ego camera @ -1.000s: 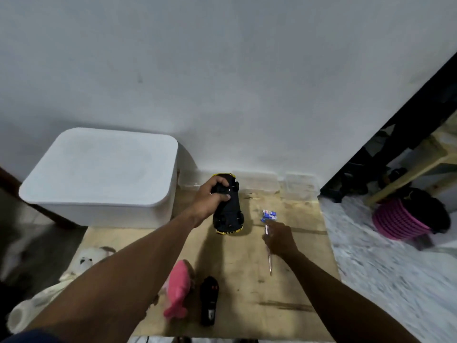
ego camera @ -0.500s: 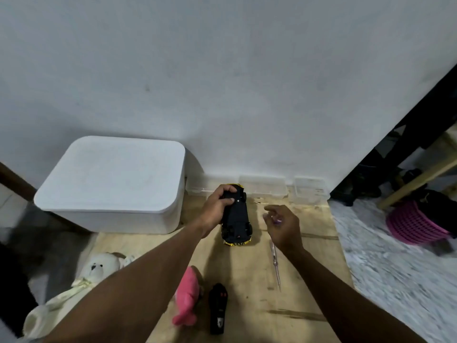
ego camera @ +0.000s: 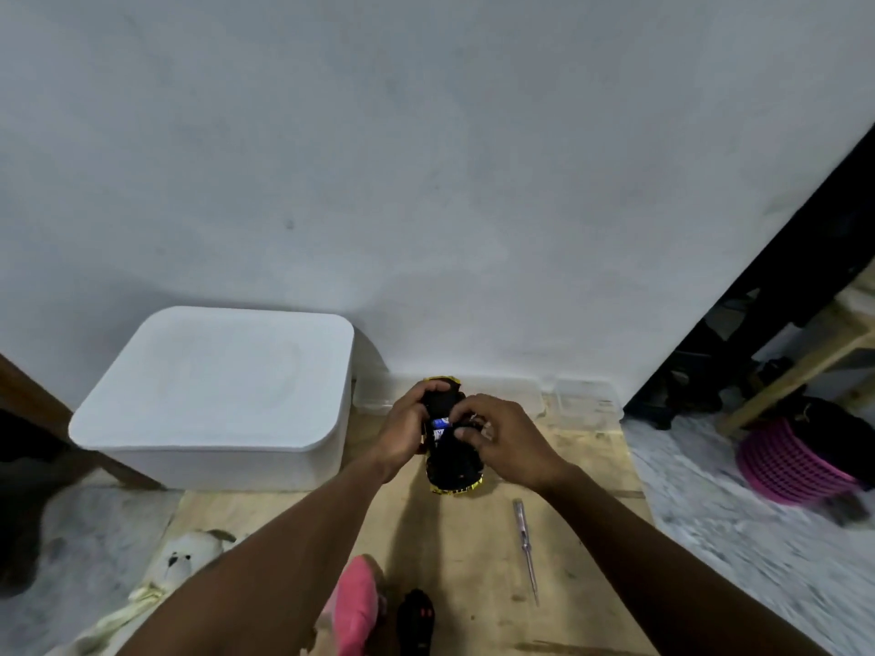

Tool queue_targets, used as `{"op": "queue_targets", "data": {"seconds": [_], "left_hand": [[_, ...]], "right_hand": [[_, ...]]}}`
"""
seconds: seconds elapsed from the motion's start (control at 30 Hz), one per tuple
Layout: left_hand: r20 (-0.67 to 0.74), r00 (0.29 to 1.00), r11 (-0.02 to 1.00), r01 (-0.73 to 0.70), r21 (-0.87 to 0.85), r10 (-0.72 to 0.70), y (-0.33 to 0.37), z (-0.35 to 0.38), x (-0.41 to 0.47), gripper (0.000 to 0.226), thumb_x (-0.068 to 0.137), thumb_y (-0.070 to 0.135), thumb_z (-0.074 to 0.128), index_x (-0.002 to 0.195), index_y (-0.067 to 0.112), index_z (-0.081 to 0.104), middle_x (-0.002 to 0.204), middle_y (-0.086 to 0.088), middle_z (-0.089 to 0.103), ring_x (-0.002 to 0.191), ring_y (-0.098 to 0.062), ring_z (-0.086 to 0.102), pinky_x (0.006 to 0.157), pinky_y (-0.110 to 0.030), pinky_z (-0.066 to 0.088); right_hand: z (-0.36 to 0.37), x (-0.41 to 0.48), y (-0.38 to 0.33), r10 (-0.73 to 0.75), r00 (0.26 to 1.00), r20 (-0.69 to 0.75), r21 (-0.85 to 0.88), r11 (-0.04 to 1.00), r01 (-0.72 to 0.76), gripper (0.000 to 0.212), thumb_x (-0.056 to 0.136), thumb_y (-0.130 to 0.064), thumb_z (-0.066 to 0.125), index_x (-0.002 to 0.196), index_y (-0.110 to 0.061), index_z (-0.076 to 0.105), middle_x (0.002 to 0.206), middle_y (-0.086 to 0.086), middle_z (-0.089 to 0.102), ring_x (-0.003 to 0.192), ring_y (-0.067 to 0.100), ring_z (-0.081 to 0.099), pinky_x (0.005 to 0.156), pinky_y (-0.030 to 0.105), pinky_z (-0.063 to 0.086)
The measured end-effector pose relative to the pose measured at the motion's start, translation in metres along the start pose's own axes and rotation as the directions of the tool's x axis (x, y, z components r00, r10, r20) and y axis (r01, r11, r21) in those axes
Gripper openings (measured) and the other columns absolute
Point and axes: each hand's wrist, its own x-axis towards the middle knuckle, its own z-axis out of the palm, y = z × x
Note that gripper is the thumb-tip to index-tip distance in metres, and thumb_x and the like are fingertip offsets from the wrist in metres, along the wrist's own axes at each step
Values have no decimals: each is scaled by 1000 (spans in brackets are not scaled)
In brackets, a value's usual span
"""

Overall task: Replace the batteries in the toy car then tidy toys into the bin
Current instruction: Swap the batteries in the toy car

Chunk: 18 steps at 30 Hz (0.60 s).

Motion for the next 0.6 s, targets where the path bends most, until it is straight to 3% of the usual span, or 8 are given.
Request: {"op": "queue_targets", "data": {"seconds": [0.1, 0.2, 0.33, 0.4, 0.47, 0.6], "left_hand": [[-50, 999, 998, 12, -55, -14, 0, -6, -2, 47, 91, -6, 31, 122, 20, 55, 110, 2, 64, 85, -17, 61, 70, -31, 50], [-71, 997, 998, 28, -65, -33, -8, -16, -2, 45, 93, -6, 30, 125, 19, 48, 104, 5, 64, 82, -15, 61, 66, -29, 49], [-93, 993, 997, 61, -50, -66, -19, -25, 1, 47, 91, -9, 27, 125, 16, 47, 98, 7, 64, 76, -10, 60, 62, -27, 48], [-106, 991, 996, 77, -36, -80, -26, -30, 4, 48, 89, -10, 28, 125, 17, 48, 101, 3, 63, 77, -12, 59, 64, -29, 47], [-108, 990, 996, 90, -22, -91, -35, -36, 7, 48, 89, -8, 29, 124, 20, 49, 106, -1, 61, 81, -17, 57, 67, -32, 45], [-112, 986, 992, 117, -40, -121, -46, -46, 11, 49, 87, -4, 31, 118, 29, 52, 120, -5, 60, 91, -23, 57, 67, -33, 47]], "right_hand": [[-10, -1, 8, 117, 966, -231, 285, 957, -47, 17, 89, -2, 66, 97, -16, 71, 95, -4, 70, 82, 7, 62, 71, 17, 51], [-8, -2, 34, 253, 902, -350, 304, 941, -146, 15, 91, -1, 64, 98, -14, 70, 100, 0, 68, 80, 7, 58, 65, 9, 46], [36, -10, 84, 385, 905, -181, 161, 919, -359, 19, 83, 4, 67, 86, -14, 70, 95, 6, 68, 85, 14, 62, 75, 20, 49], [60, -14, 102, 389, 919, -55, 5, 921, -390, 19, 80, 2, 69, 83, -17, 72, 92, 9, 70, 88, 21, 63, 79, 27, 48], [78, -18, 110, 382, 922, 61, -123, 920, -373, 13, 80, -3, 68, 86, -13, 75, 91, 8, 69, 88, 22, 64, 73, 23, 42], [97, -19, 118, 397, 917, 44, -262, 890, -373, 14, 82, -12, 67, 92, -14, 76, 98, 9, 69, 94, 25, 66, 77, 27, 46]]}}
